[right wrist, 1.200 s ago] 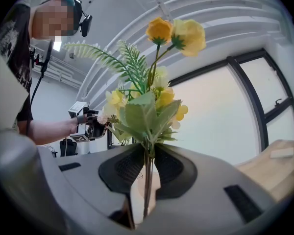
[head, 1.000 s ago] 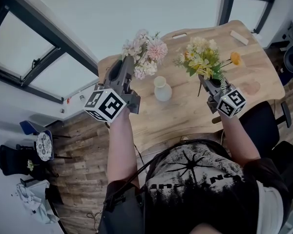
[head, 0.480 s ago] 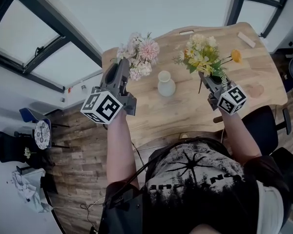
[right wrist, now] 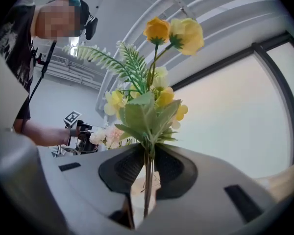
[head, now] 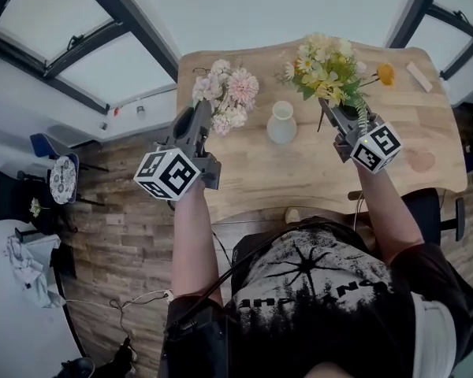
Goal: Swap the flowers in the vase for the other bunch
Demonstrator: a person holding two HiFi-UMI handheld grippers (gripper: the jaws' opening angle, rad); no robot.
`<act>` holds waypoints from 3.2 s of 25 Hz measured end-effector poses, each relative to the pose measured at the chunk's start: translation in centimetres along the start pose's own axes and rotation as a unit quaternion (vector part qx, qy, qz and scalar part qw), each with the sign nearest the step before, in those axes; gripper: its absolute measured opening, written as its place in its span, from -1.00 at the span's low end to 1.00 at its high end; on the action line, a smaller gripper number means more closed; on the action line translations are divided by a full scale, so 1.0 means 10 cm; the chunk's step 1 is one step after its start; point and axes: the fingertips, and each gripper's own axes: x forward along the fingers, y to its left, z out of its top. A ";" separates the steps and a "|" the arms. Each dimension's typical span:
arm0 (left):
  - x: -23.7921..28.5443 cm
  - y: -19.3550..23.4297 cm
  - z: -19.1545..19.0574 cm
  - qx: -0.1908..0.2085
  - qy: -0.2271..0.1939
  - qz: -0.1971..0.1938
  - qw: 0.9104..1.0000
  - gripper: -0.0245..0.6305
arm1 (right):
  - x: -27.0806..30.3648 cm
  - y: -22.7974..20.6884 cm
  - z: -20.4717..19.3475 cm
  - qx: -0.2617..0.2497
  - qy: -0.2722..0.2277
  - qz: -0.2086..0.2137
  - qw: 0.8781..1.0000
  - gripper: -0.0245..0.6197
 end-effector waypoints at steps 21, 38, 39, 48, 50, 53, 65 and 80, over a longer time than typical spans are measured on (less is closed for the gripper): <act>-0.36 0.38 -0.48 -0.047 0.040 0.062 0.996 -0.80 | 0.91 0.25 -0.19 0.006 -0.045 0.099 0.994 -0.73; -0.08 0.42 -0.86 -0.060 0.093 0.053 0.992 -0.80 | 0.84 0.11 -0.80 0.011 0.002 0.076 0.997 -0.72; -0.07 0.42 -0.88 -0.061 0.095 0.052 0.992 -0.80 | 0.83 0.11 -0.83 0.010 0.004 0.076 0.997 -0.72; -0.06 0.49 -0.93 -0.058 0.111 0.057 0.990 -0.80 | 0.76 0.20 -1.02 -0.011 0.021 0.079 0.997 -0.68; -0.07 0.50 -0.96 -0.057 0.115 0.057 0.990 -0.80 | 0.74 0.19 -1.05 -0.014 0.022 0.070 0.997 -0.66; -0.06 0.51 -0.99 -0.058 0.120 0.057 0.989 -0.80 | 0.69 0.10 -1.11 -0.022 0.024 0.051 0.998 -0.62; -0.02 0.59 -1.09 -0.060 0.134 0.056 0.988 -0.80 | 0.61 0.15 -1.36 -0.017 0.054 0.062 0.996 -0.43; 0.00 0.62 -1.15 -0.062 0.142 0.053 0.987 -0.80 | 0.55 0.16 -1.60 -0.025 0.107 0.052 0.993 -0.09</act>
